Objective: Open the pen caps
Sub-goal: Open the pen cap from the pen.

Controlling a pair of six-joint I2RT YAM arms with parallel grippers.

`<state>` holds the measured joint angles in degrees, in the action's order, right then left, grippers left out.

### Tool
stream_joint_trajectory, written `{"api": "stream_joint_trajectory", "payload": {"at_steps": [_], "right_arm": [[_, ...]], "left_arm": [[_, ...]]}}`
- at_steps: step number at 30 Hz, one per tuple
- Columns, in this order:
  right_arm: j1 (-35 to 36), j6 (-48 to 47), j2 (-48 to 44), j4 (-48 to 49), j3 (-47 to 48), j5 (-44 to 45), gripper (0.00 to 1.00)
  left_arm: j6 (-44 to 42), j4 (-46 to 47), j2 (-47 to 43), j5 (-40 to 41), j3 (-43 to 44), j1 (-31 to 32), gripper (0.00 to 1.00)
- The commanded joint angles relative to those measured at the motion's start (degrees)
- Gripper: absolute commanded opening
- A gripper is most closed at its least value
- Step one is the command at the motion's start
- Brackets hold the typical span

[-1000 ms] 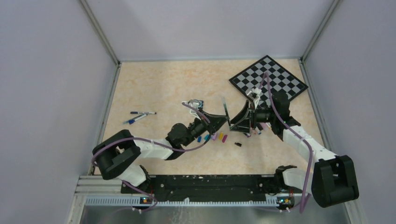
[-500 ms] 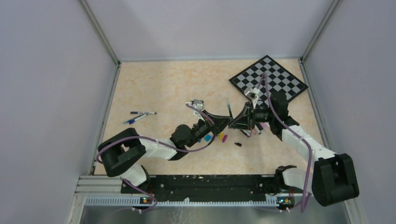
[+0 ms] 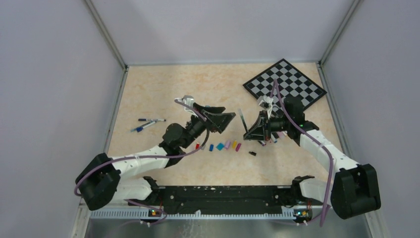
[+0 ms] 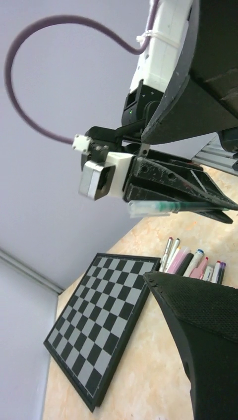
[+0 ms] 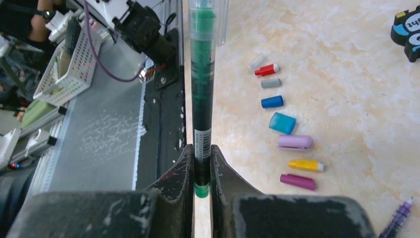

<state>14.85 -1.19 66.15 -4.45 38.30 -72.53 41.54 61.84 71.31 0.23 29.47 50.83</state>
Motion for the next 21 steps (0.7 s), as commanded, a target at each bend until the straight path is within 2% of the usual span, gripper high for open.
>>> {"api": "stream_joint_trajectory", "payload": {"at_steps": [1,3,5,8,11,19,21], "right_arm": [[0.48,-10.95,0.27,-8.5,4.3,-1.72,0.0],[0.45,-11.74,0.39,-9.6,4.45,-1.34,0.0],[0.48,-12.52,0.48,-10.39,4.58,-0.86,0.0],[0.44,-12.62,0.75,-10.5,4.59,-0.04,0.0],[0.44,-12.46,1.15,-10.54,4.63,0.84,0.0],[0.47,-12.0,2.22,-10.43,4.67,3.19,0.0],[0.51,-11.84,2.34,-10.34,4.63,3.63,0.0]], "left_arm": [[2.87,-16.12,-3.69,-2.33,4.39,-2.23,0.99],[3.95,-21.47,-3.66,-1.79,6.77,-2.26,0.98],[6.53,-27.94,-2.63,-0.96,10.11,-1.99,0.93],[10.96,-38.76,0.26,5.2,15.99,-0.06,0.8],[14.38,-50.74,2.97,10.87,22.86,2.24,0.78],[23.04,-66.42,7.53,20.3,32.26,5.59,0.71],[24.02,-67.89,8.15,21.15,33.41,6.04,0.65]]}}
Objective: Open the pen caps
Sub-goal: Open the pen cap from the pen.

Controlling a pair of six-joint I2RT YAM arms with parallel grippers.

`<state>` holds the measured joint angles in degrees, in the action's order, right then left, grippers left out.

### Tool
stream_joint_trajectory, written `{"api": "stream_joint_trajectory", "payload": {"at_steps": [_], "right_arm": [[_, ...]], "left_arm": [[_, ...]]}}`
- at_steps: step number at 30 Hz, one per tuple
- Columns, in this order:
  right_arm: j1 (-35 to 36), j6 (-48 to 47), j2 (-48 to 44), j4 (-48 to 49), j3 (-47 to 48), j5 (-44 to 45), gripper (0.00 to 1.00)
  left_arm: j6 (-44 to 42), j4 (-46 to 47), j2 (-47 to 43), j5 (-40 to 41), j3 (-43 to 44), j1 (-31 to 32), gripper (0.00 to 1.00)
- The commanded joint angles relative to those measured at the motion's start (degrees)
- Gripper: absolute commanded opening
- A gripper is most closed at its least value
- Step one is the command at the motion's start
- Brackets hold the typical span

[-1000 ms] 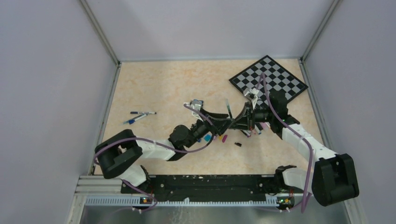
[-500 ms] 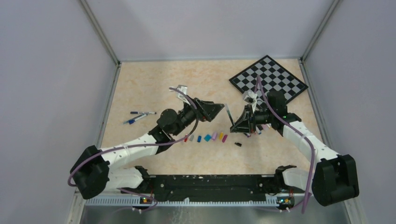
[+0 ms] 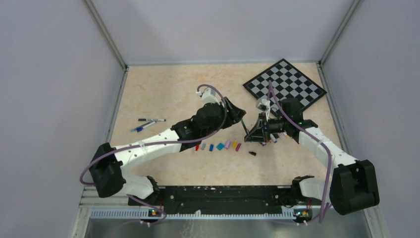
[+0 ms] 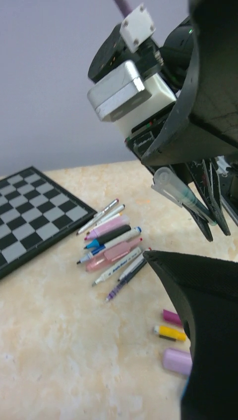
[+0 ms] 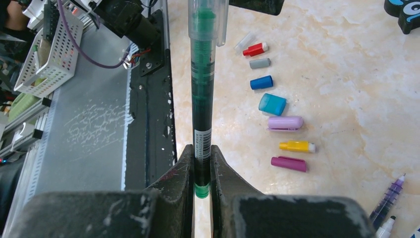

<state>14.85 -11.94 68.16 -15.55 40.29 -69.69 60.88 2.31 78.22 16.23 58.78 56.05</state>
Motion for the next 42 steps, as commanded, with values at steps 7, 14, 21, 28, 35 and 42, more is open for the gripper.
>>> {"api": "stream_joint_trajectory", "payload": {"at_steps": [7,14,21,28,35,42], "right_arm": [[0.44,-0.71,0.96,0.88,2.69,2.14,0.0],[0.98,-0.83,0.98,0.97,2.64,4.74,0.0],[2.35,-3.37,1.19,-0.94,3.03,7.02,0.0],[2.32,-3.72,0.91,-1.76,3.77,4.82,0.34],[2.37,-2.22,0.66,-1.7,4.76,3.14,0.43],[2.37,-0.4,1.33,-0.26,4.19,3.22,0.39]], "left_arm": [[5.86,-11.13,3.26,7.32,7.4,1.99,0.52],[6.4,-13.1,5.76,6.0,10.7,2.47,0.31],[4.83,-12.66,6.72,4.68,11.04,2.57,0.09],[-1.65,-4.42,5.28,1.65,6.56,2.48,0.0],[-7.53,7.86,3.73,-3.0,-0.44,2.39,0.0],[-10.17,19.11,1.33,-3.93,-7.12,2.26,0.0]]}}
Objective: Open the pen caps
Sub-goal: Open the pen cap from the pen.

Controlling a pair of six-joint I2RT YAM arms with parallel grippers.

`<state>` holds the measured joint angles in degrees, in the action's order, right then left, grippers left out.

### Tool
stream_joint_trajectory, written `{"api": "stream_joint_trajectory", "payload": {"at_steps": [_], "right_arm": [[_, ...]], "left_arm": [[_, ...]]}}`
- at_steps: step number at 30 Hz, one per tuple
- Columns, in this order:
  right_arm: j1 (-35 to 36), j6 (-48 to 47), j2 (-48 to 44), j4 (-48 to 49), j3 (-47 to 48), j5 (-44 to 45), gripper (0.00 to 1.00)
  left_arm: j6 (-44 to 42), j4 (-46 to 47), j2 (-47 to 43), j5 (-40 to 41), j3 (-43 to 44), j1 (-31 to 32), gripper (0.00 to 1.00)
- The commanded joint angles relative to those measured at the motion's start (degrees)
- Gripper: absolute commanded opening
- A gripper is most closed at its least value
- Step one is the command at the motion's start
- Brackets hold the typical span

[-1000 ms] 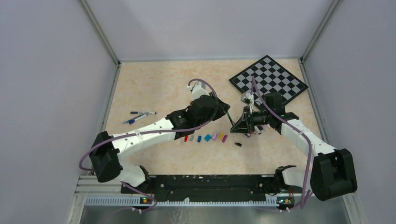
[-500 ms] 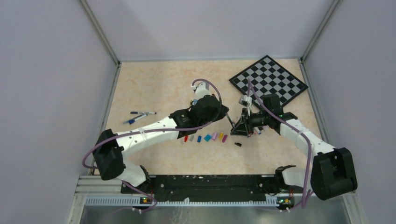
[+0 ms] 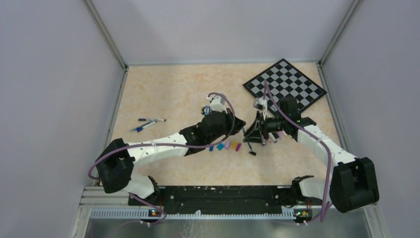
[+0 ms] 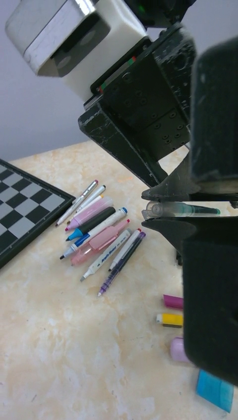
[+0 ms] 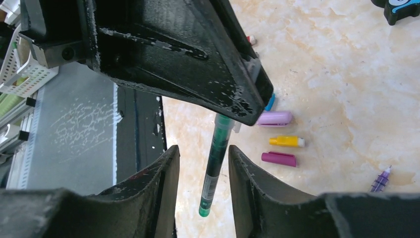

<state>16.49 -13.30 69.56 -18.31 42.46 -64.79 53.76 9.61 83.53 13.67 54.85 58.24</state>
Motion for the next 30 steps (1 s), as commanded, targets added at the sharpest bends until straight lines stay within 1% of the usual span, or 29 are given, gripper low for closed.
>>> {"api": "stream_joint_trajectory", "payload": {"at_steps": [1,3,5,8,10,13,17,21,25,26,28,30], "right_arm": [[0.74,1.13,0.12,2.61,2.08,-1.62,0.37],[0.68,1.32,0.47,2.66,2.1,-1.67,0.27],[0.73,1.63,0.73,2.96,2.06,-2.09,0.11],[0.68,2.27,1.22,3.38,1.91,-2.85,0.0],[0.73,2.12,1.53,2.85,2.28,-2.94,0.0],[0.71,0.67,1.83,0.79,2.78,-3.56,0.0],[1.01,-1.39,2.99,-1.13,2.83,-3.44,0.0],[2.25,-3.81,4.15,-3.66,3.33,-1.67,0.0],[2.32,-5.34,4.05,-4.82,3.42,-0.36,0.0],[2.35,-6.63,3.97,-5.95,3.72,0.61,0.0],[2.31,-13.04,3.55,-11.21,5.51,4.22,0.0],[1.4,-19.16,2.55,-16.22,7.65,10.63,0.0]], "left_arm": [[-3.31,13.32,-4.46,-1.62,-4.02,0.04,0.0],[-3.59,14.92,-4.85,-1.84,-4.96,-0.07,0.0],[-3.51,15.94,-5.21,-1.83,-5.7,-0.21,0.0],[-3.24,20.45,-5.61,-2.31,-7.65,-0.47,0.0],[-3.21,22.77,-5.88,-2.71,-8.87,-0.78,0.0],[-5.34,27.46,-7.1,-2.57,-10.3,-2.21,0.0],[-7.62,30.37,-10.02,-0.59,-9.69,-8.04,0.0],[-5.34,31.06,-11.67,1.09,-8.48,-15.06,0.0],[-5.13,28.63,-13.17,1.02,-7.35,-17.81,0.0],[-5.23,28.24,-13.92,0.43,-7.77,-17.97,0.0],[-6.53,27.54,-16.41,-2.67,-9.66,-18.59,0.0],[-9.1,27.04,-20.05,-7.76,-13.68,-18.97,0.0]]}}
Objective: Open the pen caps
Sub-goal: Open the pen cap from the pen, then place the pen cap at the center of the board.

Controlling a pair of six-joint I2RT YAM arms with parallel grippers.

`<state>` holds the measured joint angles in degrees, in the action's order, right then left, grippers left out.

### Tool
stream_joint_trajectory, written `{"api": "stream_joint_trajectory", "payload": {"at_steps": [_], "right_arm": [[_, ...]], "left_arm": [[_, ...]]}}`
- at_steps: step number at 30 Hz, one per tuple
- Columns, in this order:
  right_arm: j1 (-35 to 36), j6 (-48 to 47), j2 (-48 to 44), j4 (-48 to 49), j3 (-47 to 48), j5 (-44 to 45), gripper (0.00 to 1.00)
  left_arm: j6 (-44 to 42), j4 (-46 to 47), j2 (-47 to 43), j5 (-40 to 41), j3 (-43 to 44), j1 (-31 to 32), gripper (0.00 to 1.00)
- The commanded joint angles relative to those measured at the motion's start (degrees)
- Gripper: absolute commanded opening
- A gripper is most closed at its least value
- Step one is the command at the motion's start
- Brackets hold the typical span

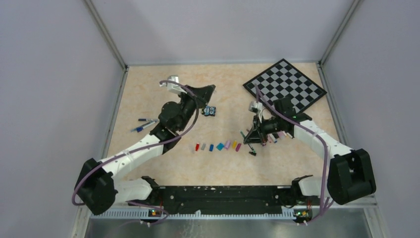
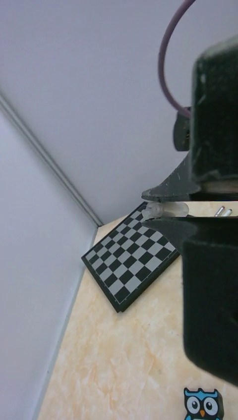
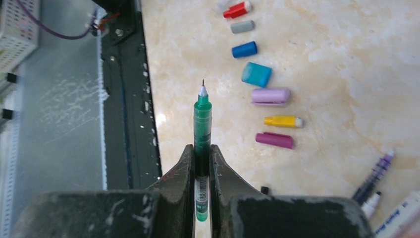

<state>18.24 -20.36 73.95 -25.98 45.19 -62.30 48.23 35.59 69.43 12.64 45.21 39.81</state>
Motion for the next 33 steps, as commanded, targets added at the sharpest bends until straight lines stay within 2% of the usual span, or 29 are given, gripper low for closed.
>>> {"api": "stream_joint_trajectory", "payload": {"at_steps": [1,6,9,13,17,24,28,30,33], "right_arm": [[-1.66,-14.55,-2.59,-10.38,5.27,10.28,0.0],[-14.14,-16.37,-7.39,-11.14,3.98,16.71,0.0],[-19.99,-15.54,-8.38,-10.37,2.88,20.21,0.0],[-22.53,-14.86,-7.78,-9.43,2.27,25.18,0.0],[-24.3,-14.82,-6.08,-9.14,1.89,28.05,0.0],[-24.57,-14.72,-3.82,-9.17,1.74,27.54,0.0],[-24.57,-14.63,-3.48,-8.85,1.58,27.87,0.0],[-24.56,-14.55,-3.39,-8.82,1.5,27.78,0.0],[-24.57,-14.64,-3.1,-8.89,1.58,27.91,0.0]], "left_arm": [[-4.47,-0.2,-8.08,-8.35,-5.41,-0.71,0.0],[-6.76,-19.15,-19.84,-17.43,-12.57,-1.13,0.0],[-6.63,-26.75,-25.38,-21.34,-16.91,-1.14,0.0],[-5.62,-39.39,-28.9,-22.69,-19.35,-1.09,0.0],[-4.66,-46.62,-29.13,-23.96,-21.03,-1.06,0.0],[-6.5,-50.26,-26.97,-22.29,-22.61,-1.05,0.0],[-7.37,-48.26,-20.8,-25.83,-21.36,-0.57,0.0],[-7.38,-44.32,-17.55,-27.41,-20.71,1.94,0.0],[-8.41,-41.46,-12.18,-23.36,-17.57,8.59,0.0]]}}
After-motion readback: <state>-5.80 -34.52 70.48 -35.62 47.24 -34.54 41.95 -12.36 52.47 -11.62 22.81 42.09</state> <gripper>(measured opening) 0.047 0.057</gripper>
